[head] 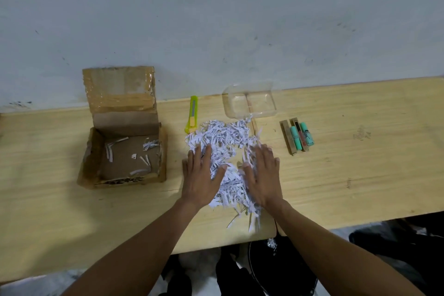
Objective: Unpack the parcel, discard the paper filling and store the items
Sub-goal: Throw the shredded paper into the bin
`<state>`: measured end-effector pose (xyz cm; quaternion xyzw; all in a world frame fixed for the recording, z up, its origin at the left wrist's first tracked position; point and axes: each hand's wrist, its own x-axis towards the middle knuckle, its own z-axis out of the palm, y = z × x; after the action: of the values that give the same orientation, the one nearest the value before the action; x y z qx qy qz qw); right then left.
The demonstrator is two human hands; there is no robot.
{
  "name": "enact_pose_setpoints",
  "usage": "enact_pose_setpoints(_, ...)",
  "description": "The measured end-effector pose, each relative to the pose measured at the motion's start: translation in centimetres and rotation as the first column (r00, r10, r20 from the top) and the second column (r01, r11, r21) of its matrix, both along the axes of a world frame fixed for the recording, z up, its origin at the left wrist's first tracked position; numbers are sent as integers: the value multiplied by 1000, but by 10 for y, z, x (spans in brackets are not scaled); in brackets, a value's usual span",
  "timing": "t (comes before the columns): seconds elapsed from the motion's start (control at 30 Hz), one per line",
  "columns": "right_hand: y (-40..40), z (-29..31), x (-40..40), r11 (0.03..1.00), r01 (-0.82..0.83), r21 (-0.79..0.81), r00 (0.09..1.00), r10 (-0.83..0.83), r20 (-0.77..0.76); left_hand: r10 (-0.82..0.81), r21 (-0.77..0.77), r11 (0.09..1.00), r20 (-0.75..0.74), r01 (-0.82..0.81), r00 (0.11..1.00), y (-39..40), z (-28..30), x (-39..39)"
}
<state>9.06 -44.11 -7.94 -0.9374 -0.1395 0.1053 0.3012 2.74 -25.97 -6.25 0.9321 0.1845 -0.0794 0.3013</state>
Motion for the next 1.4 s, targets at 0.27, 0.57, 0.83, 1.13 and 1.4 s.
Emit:
enact_pose_setpoints(0.27,17,2,6,970,-50,239,996,31,81,3,123,992,212,-30,977,1,-4,3)
enact_pose_setpoints(0.57,32,8,87,989,-149,15,989,148,22,-41,68,997,113,34,993,19,-15,9)
enact_pose_setpoints(0.83,22,2,61,909,-408,82,912,410,-7,14,-89,996,231,6,973,6,-24,12)
enact_pose_setpoints(1.13,28,-6,18,929,-235,286,964,260,-50,243,-287,947,344,-145,907,-28,-22,8)
enact_pose_setpoints(1.4,64,7,0,755,158,637,946,69,-316,601,-636,700,282,-323,748,-48,-5,23)
